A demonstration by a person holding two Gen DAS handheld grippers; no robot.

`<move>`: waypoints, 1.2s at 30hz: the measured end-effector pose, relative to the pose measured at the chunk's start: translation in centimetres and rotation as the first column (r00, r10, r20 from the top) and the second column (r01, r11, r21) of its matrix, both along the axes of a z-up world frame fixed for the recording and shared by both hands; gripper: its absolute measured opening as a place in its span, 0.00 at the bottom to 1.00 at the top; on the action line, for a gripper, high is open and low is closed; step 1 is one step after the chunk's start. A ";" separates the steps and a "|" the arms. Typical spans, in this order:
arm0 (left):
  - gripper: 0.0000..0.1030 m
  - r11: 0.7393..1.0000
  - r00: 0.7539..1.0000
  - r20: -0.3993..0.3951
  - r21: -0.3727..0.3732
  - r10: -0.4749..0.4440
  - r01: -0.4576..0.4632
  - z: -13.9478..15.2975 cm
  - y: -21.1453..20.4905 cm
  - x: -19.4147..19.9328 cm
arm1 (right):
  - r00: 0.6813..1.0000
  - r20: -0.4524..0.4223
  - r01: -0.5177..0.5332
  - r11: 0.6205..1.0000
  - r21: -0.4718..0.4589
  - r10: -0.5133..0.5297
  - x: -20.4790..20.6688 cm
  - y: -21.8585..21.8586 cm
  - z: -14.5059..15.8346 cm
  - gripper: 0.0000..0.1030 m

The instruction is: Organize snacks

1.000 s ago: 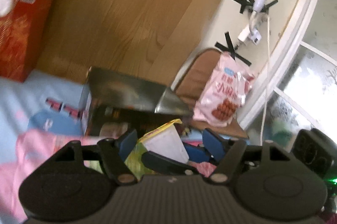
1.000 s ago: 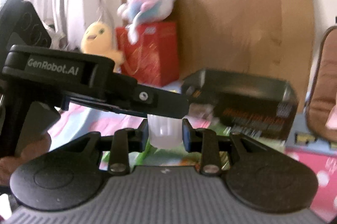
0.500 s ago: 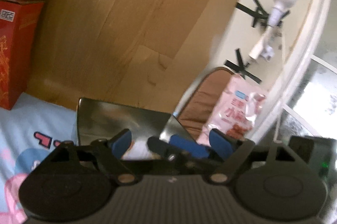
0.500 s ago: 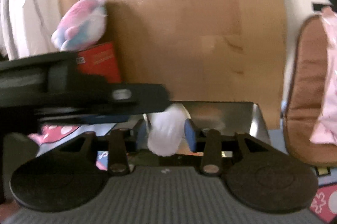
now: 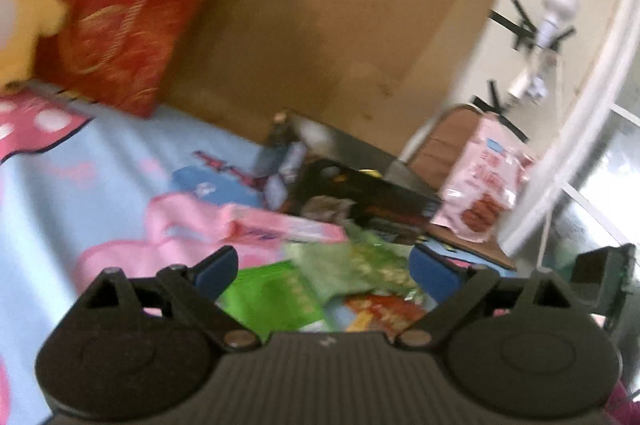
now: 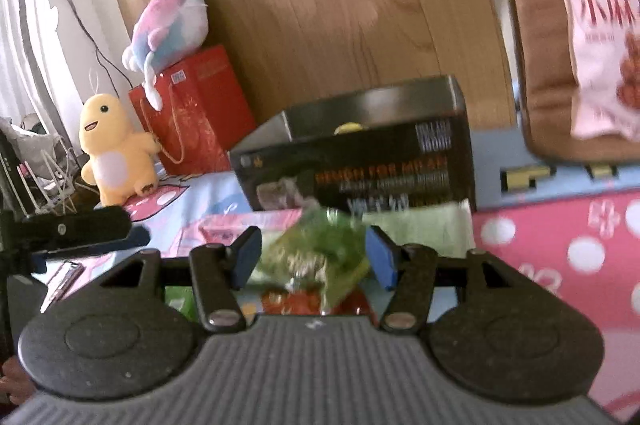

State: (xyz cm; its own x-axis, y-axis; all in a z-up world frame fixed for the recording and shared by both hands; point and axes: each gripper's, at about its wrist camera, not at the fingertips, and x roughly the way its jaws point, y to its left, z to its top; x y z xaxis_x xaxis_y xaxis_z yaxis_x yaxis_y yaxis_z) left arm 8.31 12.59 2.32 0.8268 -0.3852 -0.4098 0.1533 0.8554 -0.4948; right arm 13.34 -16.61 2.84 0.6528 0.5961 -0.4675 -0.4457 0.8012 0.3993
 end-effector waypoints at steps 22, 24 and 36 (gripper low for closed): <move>0.93 1.000 1.000 -0.021 0.028 0.000 0.001 -2.1 -0.4 0.2 | 0.991 -0.075 -0.128 0.966 -0.223 0.114 5.0 4.7 -1.1 0.58; 0.93 0.999 1.000 -0.020 0.039 -0.002 0.003 -2.0 -0.5 0.1 | 0.983 -0.130 -0.155 0.972 -0.179 0.132 4.4 4.3 -1.4 0.55; 0.93 0.999 1.000 -0.023 0.047 -0.004 0.005 -2.0 -0.7 0.1 | 0.986 -0.057 -0.167 0.966 -0.199 0.159 -2.8 3.1 -1.1 0.55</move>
